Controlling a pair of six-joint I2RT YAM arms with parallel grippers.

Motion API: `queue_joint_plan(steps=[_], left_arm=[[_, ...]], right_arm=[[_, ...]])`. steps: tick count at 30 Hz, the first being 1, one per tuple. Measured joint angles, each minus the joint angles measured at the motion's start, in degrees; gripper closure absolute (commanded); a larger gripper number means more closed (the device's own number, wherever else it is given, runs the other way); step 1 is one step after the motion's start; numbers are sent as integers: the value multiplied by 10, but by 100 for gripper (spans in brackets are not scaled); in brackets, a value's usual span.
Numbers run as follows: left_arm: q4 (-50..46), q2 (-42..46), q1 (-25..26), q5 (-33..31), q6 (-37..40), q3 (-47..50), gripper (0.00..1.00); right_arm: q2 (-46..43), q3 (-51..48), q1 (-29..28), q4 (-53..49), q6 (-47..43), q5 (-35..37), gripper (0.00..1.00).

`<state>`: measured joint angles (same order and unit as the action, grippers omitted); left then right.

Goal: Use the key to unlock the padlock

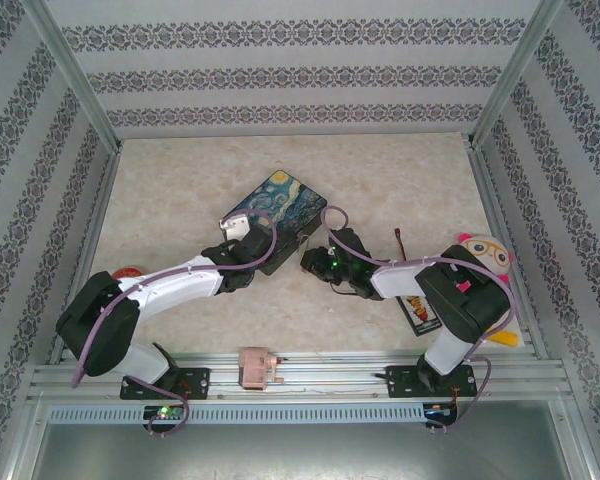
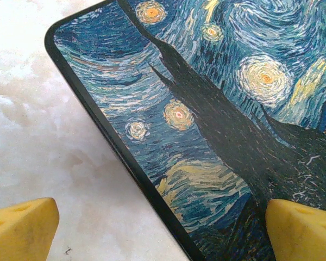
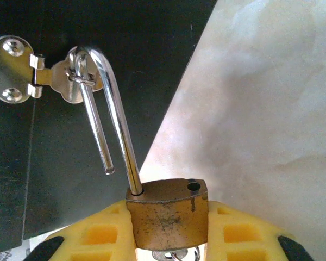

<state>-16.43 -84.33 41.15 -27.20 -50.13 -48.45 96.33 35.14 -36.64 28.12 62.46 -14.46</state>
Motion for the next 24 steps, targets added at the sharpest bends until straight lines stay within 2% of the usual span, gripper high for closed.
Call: queue_joint_plan(steps=[24], left_arm=[[4,1,0,2,0,2,3]], right_arm=[[39,-16,14,112,52,0,100]])
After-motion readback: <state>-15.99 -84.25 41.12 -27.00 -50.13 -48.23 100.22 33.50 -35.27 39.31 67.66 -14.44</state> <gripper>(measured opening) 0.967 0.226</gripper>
